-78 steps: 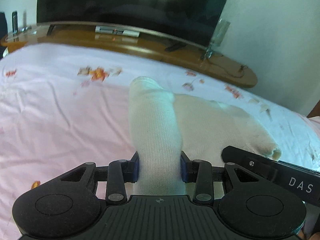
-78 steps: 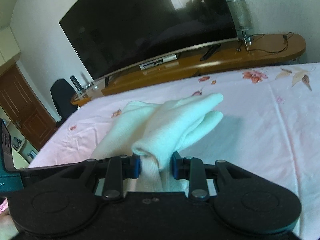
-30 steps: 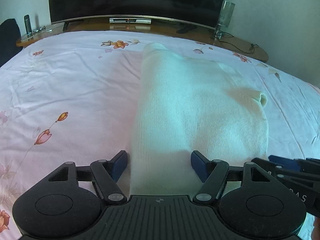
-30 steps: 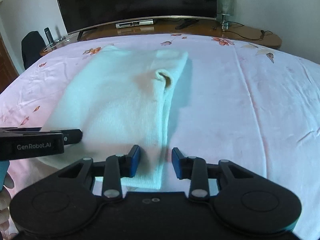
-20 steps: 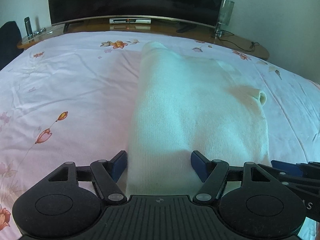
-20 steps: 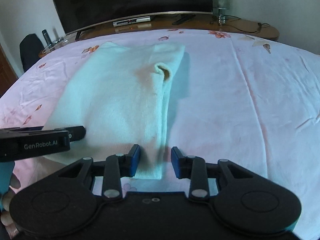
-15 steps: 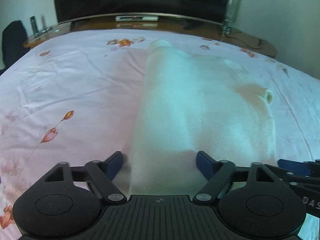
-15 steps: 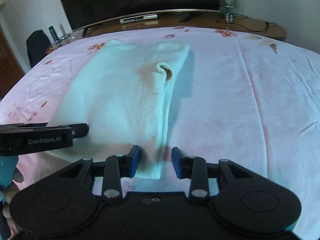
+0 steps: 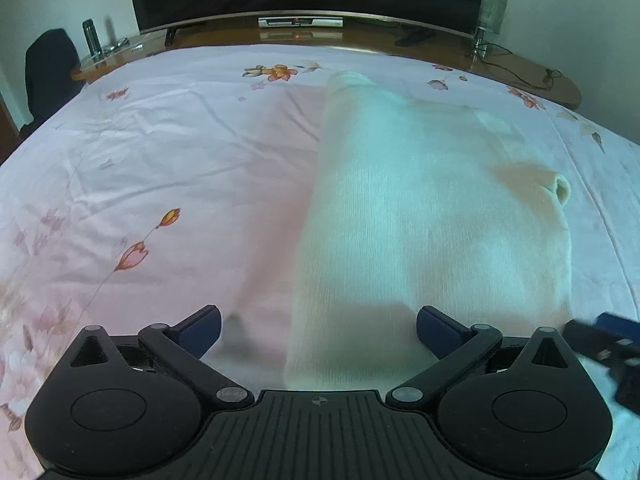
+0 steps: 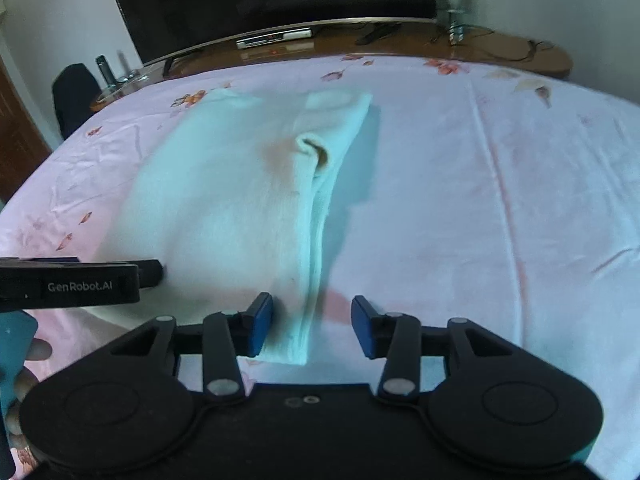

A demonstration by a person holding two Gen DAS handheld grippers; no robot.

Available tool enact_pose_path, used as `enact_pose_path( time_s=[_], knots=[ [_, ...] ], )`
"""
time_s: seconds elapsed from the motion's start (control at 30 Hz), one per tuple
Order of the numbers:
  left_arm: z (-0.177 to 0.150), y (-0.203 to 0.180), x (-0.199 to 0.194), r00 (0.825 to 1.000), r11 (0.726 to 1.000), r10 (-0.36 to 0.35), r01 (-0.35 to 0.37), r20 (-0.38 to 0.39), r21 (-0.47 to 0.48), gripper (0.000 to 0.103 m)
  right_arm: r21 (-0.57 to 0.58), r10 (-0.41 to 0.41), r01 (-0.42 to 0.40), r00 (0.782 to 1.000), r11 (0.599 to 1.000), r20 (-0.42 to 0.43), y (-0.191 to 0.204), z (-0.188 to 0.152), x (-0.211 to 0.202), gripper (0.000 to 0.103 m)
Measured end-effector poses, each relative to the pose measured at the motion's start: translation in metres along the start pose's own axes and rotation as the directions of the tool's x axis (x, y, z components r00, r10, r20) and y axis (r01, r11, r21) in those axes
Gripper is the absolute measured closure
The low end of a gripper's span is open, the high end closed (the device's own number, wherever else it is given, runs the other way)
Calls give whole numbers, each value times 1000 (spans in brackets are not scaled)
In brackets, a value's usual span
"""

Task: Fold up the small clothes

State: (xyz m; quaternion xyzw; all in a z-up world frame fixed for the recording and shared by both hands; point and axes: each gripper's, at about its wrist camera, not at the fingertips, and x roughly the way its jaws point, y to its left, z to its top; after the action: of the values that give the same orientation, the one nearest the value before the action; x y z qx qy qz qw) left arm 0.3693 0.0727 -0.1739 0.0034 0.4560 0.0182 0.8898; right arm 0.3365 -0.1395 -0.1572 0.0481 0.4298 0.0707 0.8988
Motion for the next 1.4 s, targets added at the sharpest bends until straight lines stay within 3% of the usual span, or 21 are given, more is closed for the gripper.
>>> enact_pose_path(
  time_s=[0.1,0.23,0.3,0.43,0.57,0.67,0.97,1.4],
  knots=[
    [-8,5,-25,1000,1000,-11,10,24,16,0,33,-26,25,998,999,49,4,-8,-29,58],
    [-22,12,-77,989,992,88,-97,120,78,0,22,-47,45,996,999,77,17,-26,-67,57],
    [-30,18,-108,981,988,92,-111,171,105,0,15,-52,51,994,999,99,25,-35,-90,54],
    [-46,37,-164,975,992,20,-47,220,120,0,-7,-59,61,985,998,162,44,-50,-140,42],
    [-61,52,-211,967,996,-19,-5,252,94,0,-49,-67,82,968,995,243,67,-64,-193,40],
    [-75,62,-240,961,996,-59,40,269,77,0,-66,-76,99,954,993,290,79,-73,-227,27],
    [-109,61,-280,953,992,-99,73,286,99,0,-28,-136,158,917,987,374,90,-100,-290,15],
    [-131,50,-300,952,988,-106,69,289,136,0,58,-241,238,886,970,397,80,-124,-298,10]
  ],
)
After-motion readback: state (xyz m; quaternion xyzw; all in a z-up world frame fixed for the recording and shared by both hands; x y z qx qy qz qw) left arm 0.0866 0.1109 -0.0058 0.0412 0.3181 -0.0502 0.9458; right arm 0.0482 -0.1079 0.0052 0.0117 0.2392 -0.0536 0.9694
